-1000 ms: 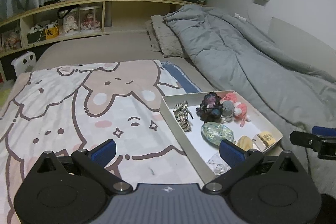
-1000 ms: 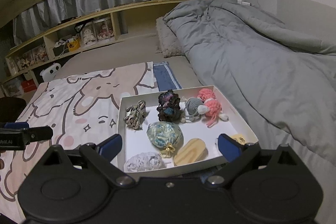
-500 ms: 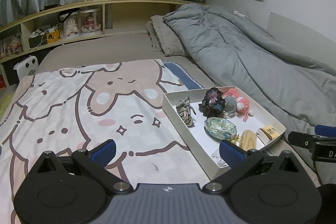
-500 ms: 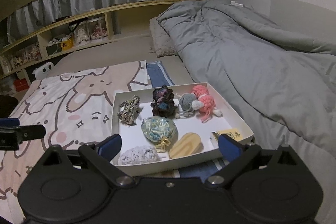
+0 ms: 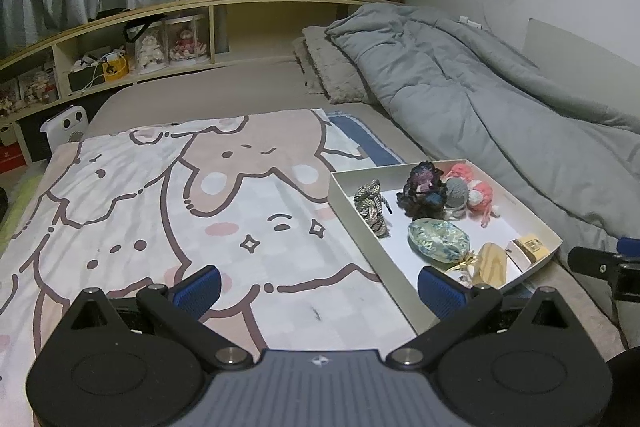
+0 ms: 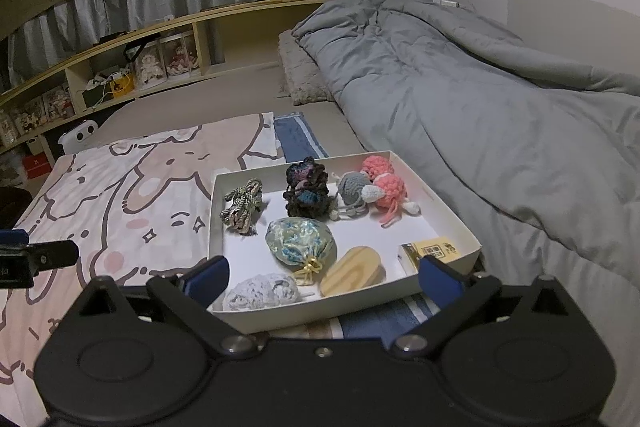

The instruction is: Organize objects

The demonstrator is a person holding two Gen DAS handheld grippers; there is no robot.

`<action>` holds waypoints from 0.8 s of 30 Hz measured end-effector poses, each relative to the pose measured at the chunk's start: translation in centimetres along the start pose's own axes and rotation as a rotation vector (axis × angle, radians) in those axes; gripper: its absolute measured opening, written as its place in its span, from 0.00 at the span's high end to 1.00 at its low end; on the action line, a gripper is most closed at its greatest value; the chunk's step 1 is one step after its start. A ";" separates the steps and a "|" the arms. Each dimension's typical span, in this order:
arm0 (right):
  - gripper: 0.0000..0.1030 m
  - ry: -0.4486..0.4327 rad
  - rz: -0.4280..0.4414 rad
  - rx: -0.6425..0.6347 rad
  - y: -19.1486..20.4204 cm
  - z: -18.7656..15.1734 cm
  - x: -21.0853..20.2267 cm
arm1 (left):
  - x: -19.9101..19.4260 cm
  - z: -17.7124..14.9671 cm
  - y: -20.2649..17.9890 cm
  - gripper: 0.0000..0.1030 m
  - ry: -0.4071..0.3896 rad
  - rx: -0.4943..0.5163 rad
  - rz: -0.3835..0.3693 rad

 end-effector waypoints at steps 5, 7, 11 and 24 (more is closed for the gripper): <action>0.00 0.000 -0.001 0.010 -0.1 0.0 0.0 | 0.0 -0.1 -0.1 0.00 0.000 0.007 -0.006; 0.00 -0.005 0.000 0.013 -0.1 0.0 -0.1 | 0.0 -0.1 -0.2 0.00 0.000 0.009 -0.003; 0.00 -0.003 -0.003 0.014 -0.1 0.0 0.0 | 0.0 -0.1 -0.3 0.00 0.001 0.007 -0.001; 0.00 -0.002 -0.009 0.008 0.0 0.0 0.0 | -0.1 -0.1 -0.2 0.00 0.003 0.006 -0.005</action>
Point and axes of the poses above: each gripper's, at about its wrist camera, not at the fingertips, and x roughly the way its jaws point, y to its left, z to its top, the point moved 6 cm from there along x, roughly the way its jaws point, and after that the axes turned 13 degrees about z, right-handed, at the moved point
